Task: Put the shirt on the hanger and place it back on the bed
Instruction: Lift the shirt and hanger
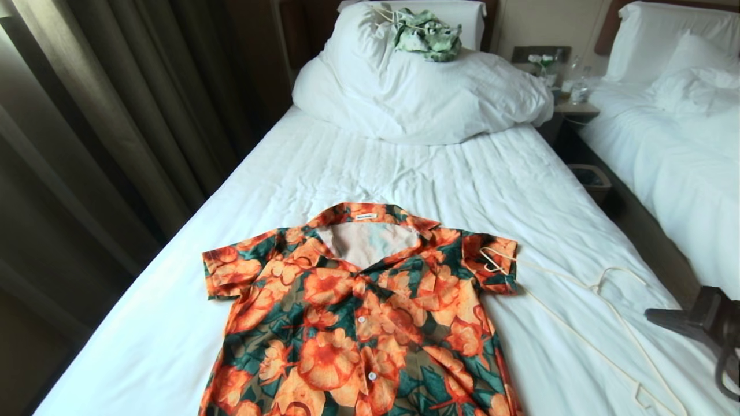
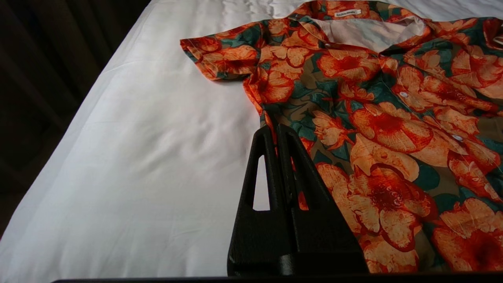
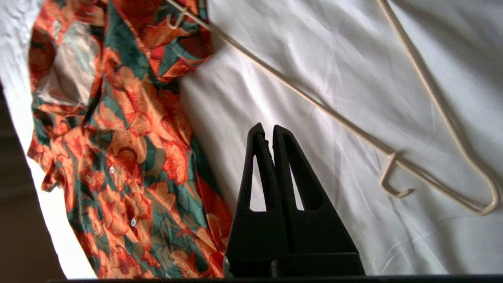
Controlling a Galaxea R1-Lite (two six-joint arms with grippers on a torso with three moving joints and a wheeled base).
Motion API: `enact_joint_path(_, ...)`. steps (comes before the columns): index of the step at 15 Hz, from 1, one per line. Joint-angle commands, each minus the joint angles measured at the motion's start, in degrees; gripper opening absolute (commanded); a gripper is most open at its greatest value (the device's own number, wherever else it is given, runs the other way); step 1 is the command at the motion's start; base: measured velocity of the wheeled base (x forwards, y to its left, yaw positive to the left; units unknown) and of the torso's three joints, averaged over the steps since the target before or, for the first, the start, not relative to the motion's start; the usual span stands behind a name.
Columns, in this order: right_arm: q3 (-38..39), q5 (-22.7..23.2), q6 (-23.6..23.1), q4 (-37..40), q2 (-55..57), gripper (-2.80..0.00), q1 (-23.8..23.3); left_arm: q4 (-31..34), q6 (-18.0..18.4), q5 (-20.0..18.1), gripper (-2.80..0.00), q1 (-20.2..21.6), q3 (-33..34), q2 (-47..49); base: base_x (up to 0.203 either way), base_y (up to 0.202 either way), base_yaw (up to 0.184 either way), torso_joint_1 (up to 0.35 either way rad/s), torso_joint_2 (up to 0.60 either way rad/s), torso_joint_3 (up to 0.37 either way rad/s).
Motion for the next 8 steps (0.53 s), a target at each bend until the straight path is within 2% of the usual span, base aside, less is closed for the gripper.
enact_joint_path(1,-3.3,0.73,0.24,0.45,15.73,-2.8,-3.69,0.08,0.02,0.01,-2.8,0.01,0.09,-0.01,0.0,0.0,0.0,0.0,0.0,0.0)
enact_joint_path(2,-4.82,1.89,-0.67,0.5,18.0,-2.8,-5.8,0.02,0.02,0.01,-2.8,0.01,0.09,-0.01,0.0,0.0,0.0,0.0,0.0,0.0)
enact_joint_path(4,-6.09,6.24,-3.68,0.22,18.76,-2.8,-6.65,0.02,0.02,0.01,-2.8,0.01,0.09,-0.01,0.0,0.0,0.0,0.0,0.0,0.0)
enact_joint_path(5,-7.8,6.36,-3.96,0.87,20.1,0.0,-6.94,0.02,-0.03,0.01,-2.8,0.01,0.09,-0.01,0.0,0.0,0.0,0.0,0.0,0.0)
enact_joint_path(8,-15.42,6.08,-4.06,5.68,25.13,0.0,-9.48,0.02,0.02,0.01,-2.8,0.01,0.09,-0.01,0.0,0.0,0.0,0.0,0.0,0.0)
